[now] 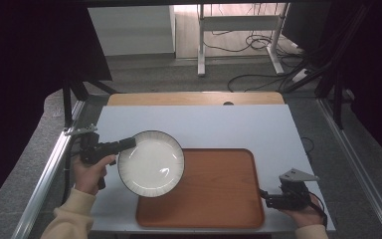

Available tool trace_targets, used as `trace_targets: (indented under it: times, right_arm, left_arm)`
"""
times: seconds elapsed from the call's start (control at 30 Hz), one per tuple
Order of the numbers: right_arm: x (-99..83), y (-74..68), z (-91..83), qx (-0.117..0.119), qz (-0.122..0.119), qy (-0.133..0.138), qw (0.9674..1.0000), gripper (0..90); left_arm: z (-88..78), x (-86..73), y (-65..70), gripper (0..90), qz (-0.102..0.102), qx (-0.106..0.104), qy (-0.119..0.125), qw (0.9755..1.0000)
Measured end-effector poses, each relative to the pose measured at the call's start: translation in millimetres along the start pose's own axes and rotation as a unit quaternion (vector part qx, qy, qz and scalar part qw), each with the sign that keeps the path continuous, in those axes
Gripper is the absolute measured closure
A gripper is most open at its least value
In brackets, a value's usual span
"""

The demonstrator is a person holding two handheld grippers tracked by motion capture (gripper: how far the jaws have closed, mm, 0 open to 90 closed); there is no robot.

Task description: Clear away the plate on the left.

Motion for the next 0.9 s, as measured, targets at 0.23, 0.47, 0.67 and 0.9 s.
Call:
trace_targets:
  times: [0.23, 0.47, 0.67, 0.9]
  right_arm:
    - [0.2, 1.4, -0.7, -0.001, 0.000, 0.000, 1.0000, 12.4]
    - [0.3, 0.9, -0.6, -0.001, 0.002, 0.001, 1.0000, 12.4]
    - [0.0, 1.2, -0.3, -0.002, 0.002, 0.001, 1.0000, 12.4]
    - [-0.1, 1.7, -0.1, -0.002, 0.001, 0.000, 1.0000, 12.4]
  left_arm:
    - [12.7, -3.4, 7.9, 80.4, 0.004, -0.010, -0.012, 0.9999]
    - [23.4, -3.1, 17.3, 80.3, 0.008, -0.021, -0.017, 0.9996]
    - [36.4, -0.6, 29.8, 80.3, 0.015, -0.035, -0.021, 0.9990]
    - [53.0, -3.3, 41.2, 80.3, 0.021, -0.049, -0.032, 0.9981]
Point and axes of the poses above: each handheld gripper's, and its own axes: z roughly forward along the jaws, x roughly out of its top, y roughly to its right, the point moved 7 cm from there along z, roughly forward along the jaws, and after that the axes turned 11 degrees about z, right-handed, at the moved point
